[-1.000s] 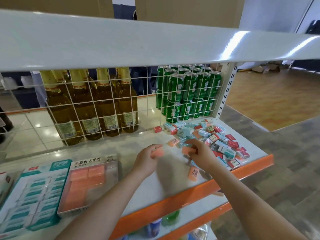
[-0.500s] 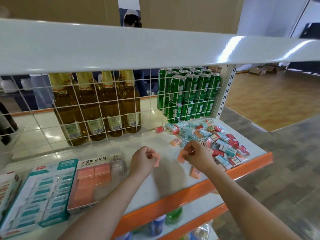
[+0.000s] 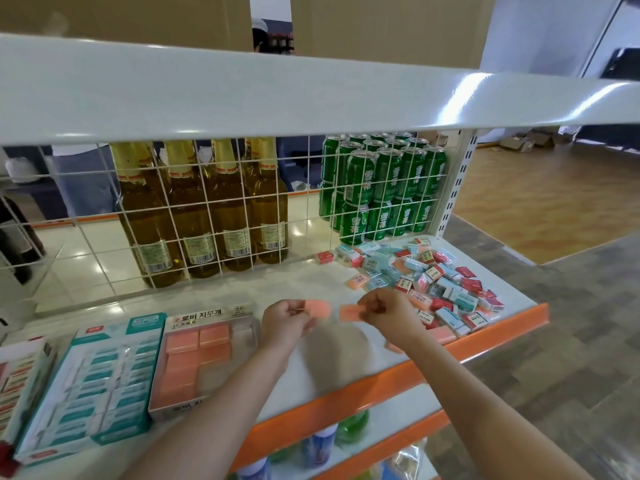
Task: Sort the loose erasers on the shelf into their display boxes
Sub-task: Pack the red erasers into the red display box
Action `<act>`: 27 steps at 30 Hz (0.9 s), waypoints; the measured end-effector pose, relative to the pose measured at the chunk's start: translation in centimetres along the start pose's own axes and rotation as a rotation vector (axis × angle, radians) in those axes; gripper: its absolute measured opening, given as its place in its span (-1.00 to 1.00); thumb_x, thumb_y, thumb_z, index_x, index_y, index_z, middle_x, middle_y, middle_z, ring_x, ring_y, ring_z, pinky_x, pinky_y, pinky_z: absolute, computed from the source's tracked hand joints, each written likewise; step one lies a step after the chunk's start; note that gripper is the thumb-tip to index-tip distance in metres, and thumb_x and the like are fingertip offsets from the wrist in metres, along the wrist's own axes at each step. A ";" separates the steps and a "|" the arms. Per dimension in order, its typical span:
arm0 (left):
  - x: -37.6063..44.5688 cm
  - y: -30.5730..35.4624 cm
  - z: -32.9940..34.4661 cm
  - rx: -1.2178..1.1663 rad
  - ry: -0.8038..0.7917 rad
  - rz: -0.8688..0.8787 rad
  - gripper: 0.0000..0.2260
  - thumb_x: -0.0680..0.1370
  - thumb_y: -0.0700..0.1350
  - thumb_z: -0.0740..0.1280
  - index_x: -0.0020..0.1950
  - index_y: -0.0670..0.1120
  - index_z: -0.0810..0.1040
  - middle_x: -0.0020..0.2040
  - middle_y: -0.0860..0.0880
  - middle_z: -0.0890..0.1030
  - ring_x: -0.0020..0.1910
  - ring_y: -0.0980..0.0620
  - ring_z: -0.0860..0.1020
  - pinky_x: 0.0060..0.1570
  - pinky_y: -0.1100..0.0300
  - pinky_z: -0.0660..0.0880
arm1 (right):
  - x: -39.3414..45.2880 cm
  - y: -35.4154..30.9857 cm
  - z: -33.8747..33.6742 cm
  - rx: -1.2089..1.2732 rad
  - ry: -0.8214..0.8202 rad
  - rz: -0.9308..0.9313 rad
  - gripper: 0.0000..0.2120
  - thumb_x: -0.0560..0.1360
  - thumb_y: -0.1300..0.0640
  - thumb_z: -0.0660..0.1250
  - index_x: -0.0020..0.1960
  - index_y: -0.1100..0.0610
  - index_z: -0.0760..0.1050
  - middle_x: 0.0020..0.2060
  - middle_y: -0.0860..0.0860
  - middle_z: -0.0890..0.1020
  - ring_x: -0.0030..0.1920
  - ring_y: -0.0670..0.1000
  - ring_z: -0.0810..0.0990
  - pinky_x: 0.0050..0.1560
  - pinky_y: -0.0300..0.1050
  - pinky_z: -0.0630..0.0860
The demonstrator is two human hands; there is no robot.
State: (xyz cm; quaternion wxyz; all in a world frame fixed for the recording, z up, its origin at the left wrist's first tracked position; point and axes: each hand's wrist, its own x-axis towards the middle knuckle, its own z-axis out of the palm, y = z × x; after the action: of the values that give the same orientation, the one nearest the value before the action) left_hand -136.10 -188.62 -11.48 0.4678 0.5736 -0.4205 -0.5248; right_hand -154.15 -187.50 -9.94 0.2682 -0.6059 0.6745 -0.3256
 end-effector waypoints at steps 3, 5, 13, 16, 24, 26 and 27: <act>-0.3 0.1 -0.1 0.000 -0.010 -0.009 -0.87 0.53 -0.37 0.27 -0.11 -0.15 0.49 -0.25 -0.07 0.57 -0.42 0.15 0.57 -0.42 0.40 0.49 | -0.1 -0.2 0.3 0.003 0.005 -0.007 -0.84 0.45 0.34 0.31 -0.02 0.17 0.58 -0.21 0.09 0.60 -0.22 -0.04 0.51 -0.23 -0.36 0.41; -0.5 0.2 -0.3 0.009 -0.007 -0.002 -0.85 0.53 -0.36 0.27 -0.15 -0.13 0.48 -0.26 -0.06 0.57 -0.40 0.12 0.56 -0.43 0.39 0.48 | -0.1 -0.4 0.5 0.003 0.012 -0.005 -0.83 0.46 0.33 0.31 0.01 0.19 0.59 -0.14 0.16 0.64 -0.19 -0.03 0.53 -0.19 -0.32 0.44; -0.9 0.9 -1.9 0.119 0.002 0.069 -0.84 0.53 -0.32 0.28 -0.17 -0.08 0.49 -0.26 -0.04 0.59 -0.29 0.05 0.55 -0.21 0.20 0.48 | -0.3 -1.8 1.0 0.041 0.012 -0.011 -0.83 0.46 0.33 0.31 0.00 0.18 0.58 -0.17 0.09 0.61 -0.17 -0.02 0.53 -0.17 -0.29 0.43; -1.2 1.9 -3.2 0.237 0.033 0.162 -0.80 0.51 -0.27 0.31 -0.21 0.02 0.47 -0.22 -0.02 0.61 -0.17 -0.04 0.59 -0.03 0.05 0.52 | -0.2 -2.9 1.6 0.059 0.010 -0.029 -0.83 0.45 0.33 0.30 0.00 0.17 0.58 -0.20 0.04 0.59 -0.21 -0.04 0.51 -0.23 -0.32 0.41; -1.7 3.2 -9.0 0.457 0.187 0.261 -0.92 0.54 -0.17 0.30 -0.02 -0.01 0.45 -0.11 0.08 0.52 -0.14 0.11 0.51 -0.19 0.23 0.49 | -0.4 -7.5 5.4 0.101 -0.060 -0.107 -0.83 0.45 0.32 0.30 -0.01 0.15 0.58 -0.30 -0.05 0.53 -0.28 -0.12 0.47 -0.27 -0.35 0.38; -1.9 3.1 -10.5 0.483 0.238 0.230 -0.90 0.54 -0.17 0.30 -0.01 0.02 0.44 -0.08 0.09 0.50 -0.16 0.18 0.46 -0.28 0.32 0.39 | -0.5 -8.7 6.8 0.102 -0.097 -0.123 -0.84 0.45 0.30 0.30 -0.03 0.13 0.57 -0.27 -0.01 0.55 -0.26 -0.06 0.49 -0.26 -0.30 0.41; -2.0 3.0 -11.3 0.493 0.258 0.219 -0.89 0.54 -0.17 0.30 -0.01 0.02 0.44 -0.04 0.07 0.52 -0.16 0.18 0.45 -0.29 0.33 0.35 | -0.6 -9.3 7.6 0.096 -0.117 -0.131 -0.84 0.45 0.29 0.30 -0.02 0.13 0.57 -0.23 0.02 0.56 -0.22 -0.04 0.50 -0.22 -0.26 0.43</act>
State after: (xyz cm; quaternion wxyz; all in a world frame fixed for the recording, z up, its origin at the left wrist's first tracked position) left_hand -125.03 -186.24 -8.00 0.4179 0.6832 -0.5316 -0.2759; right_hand -142.41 -188.24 -7.75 0.3139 -0.6534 0.6001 -0.3384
